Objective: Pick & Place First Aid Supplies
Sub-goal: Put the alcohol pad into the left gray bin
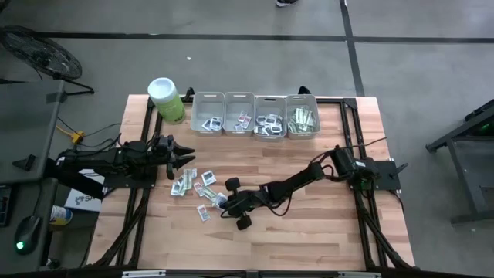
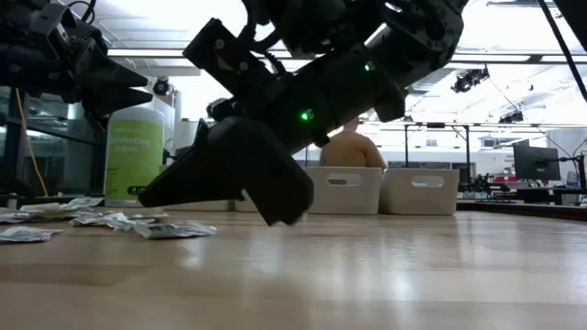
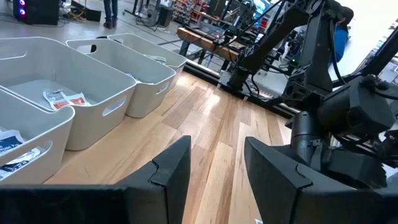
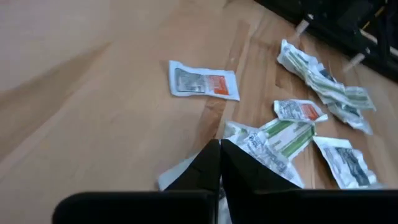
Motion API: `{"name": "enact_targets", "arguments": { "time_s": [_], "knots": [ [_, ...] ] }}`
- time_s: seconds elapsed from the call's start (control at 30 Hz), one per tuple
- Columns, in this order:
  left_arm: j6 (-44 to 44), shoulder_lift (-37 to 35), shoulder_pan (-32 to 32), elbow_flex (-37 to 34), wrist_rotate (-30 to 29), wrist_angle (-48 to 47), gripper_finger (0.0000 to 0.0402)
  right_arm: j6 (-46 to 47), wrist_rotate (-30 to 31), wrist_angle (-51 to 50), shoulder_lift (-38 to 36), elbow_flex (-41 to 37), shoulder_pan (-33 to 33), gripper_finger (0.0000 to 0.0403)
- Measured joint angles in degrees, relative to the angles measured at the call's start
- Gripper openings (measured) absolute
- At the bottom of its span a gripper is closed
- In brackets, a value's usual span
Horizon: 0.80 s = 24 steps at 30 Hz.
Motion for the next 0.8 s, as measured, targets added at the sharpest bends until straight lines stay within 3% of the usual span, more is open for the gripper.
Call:
{"name": "enact_targets", "arguments": {
  "time_s": [0.17, 0.4, 0.53, 0.8],
  "knots": [
    [0.0, 0.0, 0.0, 0.0, 0.0, 0.0, 0.0150, -6.4, 1.2, -0.2, -0.2, 0.0, 1.2, 0.0002],
    [0.0, 0.0, 0.0, 0.0, 0.0, 0.0, 0.0150, -25.5, 11.5, -1.1, -0.5, 0.0, 3.4, 0.0002],
    [0.0, 0.0, 0.0, 0.0, 0.1, 0.0, 0.0150, -33.1, 14.1, 0.6, -0.5, 0.0, 4.4, 0.0001],
    [0.0, 0.0, 0.0, 0.0, 0.1, 0.0, 0.0150, -37.0, 18.0, 0.8, -0.5, 0.0, 4.6, 0.0001]
  ]
}}
